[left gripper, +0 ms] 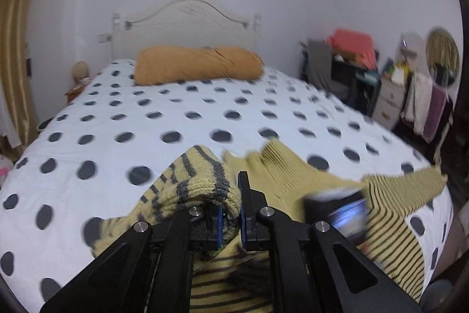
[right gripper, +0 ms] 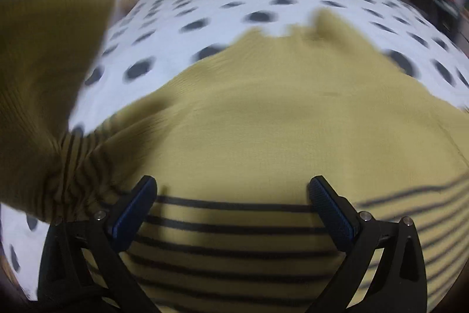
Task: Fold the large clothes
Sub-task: 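Carry the held sleeve across the cardigan body with the left tool and release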
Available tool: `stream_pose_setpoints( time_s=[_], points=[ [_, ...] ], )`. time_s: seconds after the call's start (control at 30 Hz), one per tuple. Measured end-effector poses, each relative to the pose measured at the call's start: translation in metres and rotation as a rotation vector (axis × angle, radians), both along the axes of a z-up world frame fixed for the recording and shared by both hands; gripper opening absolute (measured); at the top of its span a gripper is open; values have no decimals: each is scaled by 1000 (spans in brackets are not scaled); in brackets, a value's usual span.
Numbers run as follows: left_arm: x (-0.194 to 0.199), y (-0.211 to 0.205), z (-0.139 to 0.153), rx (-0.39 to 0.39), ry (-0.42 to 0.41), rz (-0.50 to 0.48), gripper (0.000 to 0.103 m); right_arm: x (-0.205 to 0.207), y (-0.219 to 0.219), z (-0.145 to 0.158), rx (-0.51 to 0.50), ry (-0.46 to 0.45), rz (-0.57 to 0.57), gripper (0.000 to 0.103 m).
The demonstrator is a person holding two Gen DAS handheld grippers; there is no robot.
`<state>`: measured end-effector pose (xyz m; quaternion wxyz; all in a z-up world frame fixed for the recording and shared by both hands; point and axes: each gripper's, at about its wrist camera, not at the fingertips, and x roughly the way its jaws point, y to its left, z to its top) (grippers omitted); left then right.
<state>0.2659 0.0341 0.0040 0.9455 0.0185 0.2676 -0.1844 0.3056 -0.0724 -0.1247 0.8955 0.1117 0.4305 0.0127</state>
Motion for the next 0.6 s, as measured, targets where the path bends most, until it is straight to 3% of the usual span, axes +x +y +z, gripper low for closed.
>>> stream_pose_setpoints(
  time_s=[0.13,0.2,0.27,0.33,0.37,0.43,0.53,0.6],
  points=[
    [4,-76,-55,181,73,-52,8,-51,-127,9,59,-9,-186,103],
    [9,-105,-95,281,116,-36,11,-80,-177,11,71,-14,-252,103],
    [6,-122,-117,365,107,-13,15,-112,-223,13,71,-22,-314,103],
    [-2,-145,-140,516,87,4,34,-138,-253,13,82,-30,-357,103],
    [-5,-157,-149,603,68,15,50,-148,-265,12,93,-32,-369,103],
    [-13,-172,-156,732,-13,65,57,-158,-277,11,137,-40,-369,103],
    [-15,-182,-154,759,-3,77,63,-162,-279,12,188,-63,-345,103],
    [-17,-188,-151,754,6,59,63,-162,-277,17,169,-86,-323,103]
  ],
)
